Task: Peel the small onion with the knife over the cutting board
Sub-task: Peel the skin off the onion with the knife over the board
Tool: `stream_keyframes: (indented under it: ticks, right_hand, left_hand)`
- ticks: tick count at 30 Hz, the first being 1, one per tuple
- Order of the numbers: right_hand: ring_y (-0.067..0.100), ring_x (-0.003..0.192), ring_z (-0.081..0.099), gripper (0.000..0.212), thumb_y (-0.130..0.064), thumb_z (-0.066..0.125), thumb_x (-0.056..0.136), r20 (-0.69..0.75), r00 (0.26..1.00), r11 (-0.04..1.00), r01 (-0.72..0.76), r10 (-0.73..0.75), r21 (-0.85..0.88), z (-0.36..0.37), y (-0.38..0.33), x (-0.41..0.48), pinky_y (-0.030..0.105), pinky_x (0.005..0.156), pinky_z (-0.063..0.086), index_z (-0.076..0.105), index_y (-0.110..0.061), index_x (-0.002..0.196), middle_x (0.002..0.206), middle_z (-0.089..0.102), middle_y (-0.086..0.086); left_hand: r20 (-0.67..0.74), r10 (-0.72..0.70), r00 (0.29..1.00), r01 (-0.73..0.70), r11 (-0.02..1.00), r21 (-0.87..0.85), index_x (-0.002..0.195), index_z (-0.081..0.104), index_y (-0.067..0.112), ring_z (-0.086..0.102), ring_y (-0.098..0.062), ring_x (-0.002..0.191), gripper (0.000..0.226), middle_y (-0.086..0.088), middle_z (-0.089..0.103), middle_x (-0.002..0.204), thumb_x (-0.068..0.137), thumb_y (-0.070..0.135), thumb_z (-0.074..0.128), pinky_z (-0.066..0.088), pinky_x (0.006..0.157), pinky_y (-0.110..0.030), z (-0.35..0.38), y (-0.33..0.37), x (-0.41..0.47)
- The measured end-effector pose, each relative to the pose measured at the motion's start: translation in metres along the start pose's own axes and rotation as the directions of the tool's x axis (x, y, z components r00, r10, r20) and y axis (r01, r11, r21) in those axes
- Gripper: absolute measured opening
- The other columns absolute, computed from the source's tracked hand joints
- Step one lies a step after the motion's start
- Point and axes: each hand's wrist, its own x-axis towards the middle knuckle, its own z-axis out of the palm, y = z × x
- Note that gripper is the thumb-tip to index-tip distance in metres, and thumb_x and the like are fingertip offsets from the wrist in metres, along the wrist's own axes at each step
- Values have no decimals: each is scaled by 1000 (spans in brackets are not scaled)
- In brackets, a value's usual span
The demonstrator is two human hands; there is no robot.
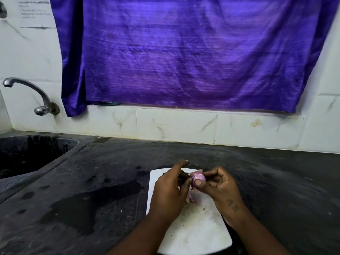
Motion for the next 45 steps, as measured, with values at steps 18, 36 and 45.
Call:
stream_keyframes:
  ticks: [18, 36, 45]
  right_hand:
    - [36, 87, 76, 27, 7, 82, 73, -20, 1000, 998, -4, 3, -63, -1, 5, 4, 40, 73, 65, 61, 9, 91, 87, 77, 21]
    - [25, 85, 75, 21, 5, 72, 85, 7, 993, 987, -121, 121, 107, -5, 1, -1, 28, 68, 60, 63, 1, 104, 98, 78, 19]
    - [21, 92, 77, 22, 0, 65, 91, 31, 988, 985, -152, 150, 86, -2, 0, 0, 36, 83, 61, 71, -11, 109, 101, 80, 5]
  left_hand:
    - [8, 485, 874, -400, 710, 580, 105, 52, 22, 61, -16, 75, 34, 4, 66, 86, 84, 20, 78, 39, 63, -26, 5, 17, -4]
    - [-76, -14, 997, 42, 925, 378, 115, 60, 27, 66, -14, 94, 22, 10, 73, 103, 94, 21, 55, 52, 73, -35, -9, 1, 2]
    - [-24, 95, 995, -81, 935, 346, 108, 65, 29, 58, -10, 95, 18, 12, 67, 101, 93, 19, 65, 51, 77, -30, -8, -4, 5]
